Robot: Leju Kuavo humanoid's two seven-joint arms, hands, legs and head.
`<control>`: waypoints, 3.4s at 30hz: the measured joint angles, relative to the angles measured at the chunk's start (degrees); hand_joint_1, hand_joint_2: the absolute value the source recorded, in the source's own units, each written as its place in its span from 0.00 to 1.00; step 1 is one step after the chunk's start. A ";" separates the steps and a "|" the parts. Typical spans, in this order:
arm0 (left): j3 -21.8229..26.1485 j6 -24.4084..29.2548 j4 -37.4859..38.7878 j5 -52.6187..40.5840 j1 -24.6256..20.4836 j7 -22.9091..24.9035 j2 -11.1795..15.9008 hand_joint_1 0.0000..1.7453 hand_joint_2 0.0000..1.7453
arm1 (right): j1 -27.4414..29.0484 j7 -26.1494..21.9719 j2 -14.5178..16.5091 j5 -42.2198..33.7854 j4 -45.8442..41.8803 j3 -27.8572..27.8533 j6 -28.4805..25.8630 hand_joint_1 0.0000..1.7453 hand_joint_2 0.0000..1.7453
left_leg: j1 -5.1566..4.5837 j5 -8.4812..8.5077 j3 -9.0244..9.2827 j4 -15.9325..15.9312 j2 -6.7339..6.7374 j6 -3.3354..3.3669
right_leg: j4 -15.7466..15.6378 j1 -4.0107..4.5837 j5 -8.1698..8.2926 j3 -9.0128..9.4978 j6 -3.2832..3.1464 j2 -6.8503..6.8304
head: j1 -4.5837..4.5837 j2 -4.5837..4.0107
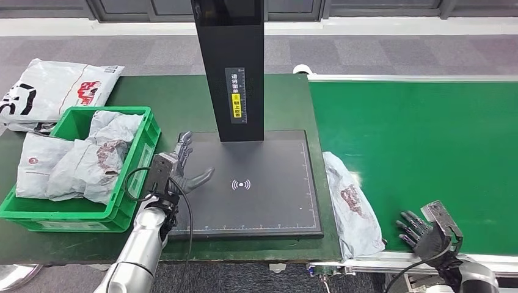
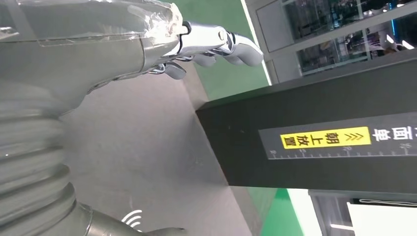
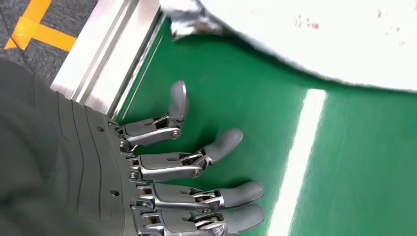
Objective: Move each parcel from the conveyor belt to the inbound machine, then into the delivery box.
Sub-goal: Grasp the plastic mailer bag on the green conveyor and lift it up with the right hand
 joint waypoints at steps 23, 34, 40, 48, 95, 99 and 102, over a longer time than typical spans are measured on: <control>0.00 0.42 1.99 -0.19 -5.08 0.13 -1.83 0.00 1.00 | -3.88 7.86 3.82 1.86 1.69 2.86 0.50 0.00 0.50 | 0.31 -0.81 1.35 0.00 0.82 0.07 | -0.43 0.26 -0.39 1.48 0.11 0.78 | 0.01 0.00; 0.00 1.02 1.58 -0.21 -5.03 0.02 -2.22 0.00 1.00 | -5.11 9.07 5.40 2.77 2.25 4.34 -0.78 0.00 1.00 | 0.34 -0.58 0.96 0.00 0.98 0.12 | -0.56 0.30 -0.06 1.12 0.19 0.93 | 0.02 0.00; -0.03 0.98 1.60 -0.40 -5.02 0.02 -2.37 0.00 1.00 | -5.23 9.55 6.09 3.15 2.50 4.86 -1.82 0.00 1.00 | 0.40 -0.59 1.13 0.00 1.01 0.14 | -0.63 0.34 -0.06 1.29 0.21 0.99 | 0.02 0.00; -0.21 0.96 1.61 -0.60 -5.78 0.03 -3.36 0.00 1.00 | -5.71 10.61 7.54 3.44 2.77 5.58 -2.02 0.00 1.00 | 0.47 -0.51 0.99 0.01 1.21 0.19 | -0.76 0.41 0.19 1.17 0.24 1.20 | 0.02 0.00; -0.22 1.26 -2.45 1.16 -4.14 -1.45 -4.06 0.00 1.00 | -7.30 13.08 11.11 2.29 3.48 6.25 -8.27 1.00 1.00 | 0.34 0.04 -0.25 0.02 1.24 0.55 | -1.17 0.32 0.72 0.28 0.66 1.21 | 0.00 0.00; -0.22 1.26 -2.81 1.25 -3.81 -1.48 -4.03 0.00 1.00 | -7.29 12.90 11.17 2.14 3.61 6.25 -8.49 1.00 1.00 | 0.24 0.23 -0.15 0.03 1.06 0.78 | -1.19 0.26 0.79 0.42 0.67 1.04 | -0.01 0.00; -0.22 1.26 -3.15 1.63 -3.59 -1.57 -4.01 0.00 1.00 | -7.23 12.24 11.17 1.90 3.64 6.25 -8.82 1.00 1.00 | 0.19 0.18 -0.13 0.03 0.98 0.81 | -1.21 0.20 0.83 0.47 0.75 0.96 | -0.01 0.00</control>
